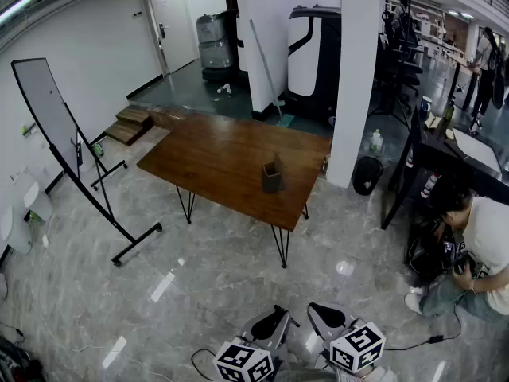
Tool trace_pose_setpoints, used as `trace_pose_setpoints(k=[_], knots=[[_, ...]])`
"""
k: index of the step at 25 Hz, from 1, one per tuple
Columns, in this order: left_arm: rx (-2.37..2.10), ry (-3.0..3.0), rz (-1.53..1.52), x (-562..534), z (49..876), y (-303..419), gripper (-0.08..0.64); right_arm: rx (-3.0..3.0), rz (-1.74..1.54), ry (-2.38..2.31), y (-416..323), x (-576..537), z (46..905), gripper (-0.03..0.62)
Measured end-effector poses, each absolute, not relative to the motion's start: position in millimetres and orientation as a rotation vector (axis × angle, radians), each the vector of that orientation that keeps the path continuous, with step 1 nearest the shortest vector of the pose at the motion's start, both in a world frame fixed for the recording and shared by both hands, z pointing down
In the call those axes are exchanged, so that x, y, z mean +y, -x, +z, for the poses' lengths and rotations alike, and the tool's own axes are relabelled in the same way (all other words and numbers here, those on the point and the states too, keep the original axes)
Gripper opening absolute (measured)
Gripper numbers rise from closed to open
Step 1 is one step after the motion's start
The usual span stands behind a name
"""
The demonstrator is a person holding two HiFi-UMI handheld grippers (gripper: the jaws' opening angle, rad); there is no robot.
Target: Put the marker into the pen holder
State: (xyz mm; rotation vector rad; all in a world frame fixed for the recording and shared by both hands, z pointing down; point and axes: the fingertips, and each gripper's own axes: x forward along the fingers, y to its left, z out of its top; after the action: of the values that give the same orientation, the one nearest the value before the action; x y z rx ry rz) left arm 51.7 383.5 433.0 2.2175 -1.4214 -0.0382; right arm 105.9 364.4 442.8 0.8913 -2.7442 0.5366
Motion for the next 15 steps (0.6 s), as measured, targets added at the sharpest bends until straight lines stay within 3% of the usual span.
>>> trace_pose_setpoints(k=[15], knots=[[-1.39,-2.232,-0.04,226.7,440.5,-3.5,0.048,-2.751,0.593,-0.95,-63.6,216.2,444.5,0.0]])
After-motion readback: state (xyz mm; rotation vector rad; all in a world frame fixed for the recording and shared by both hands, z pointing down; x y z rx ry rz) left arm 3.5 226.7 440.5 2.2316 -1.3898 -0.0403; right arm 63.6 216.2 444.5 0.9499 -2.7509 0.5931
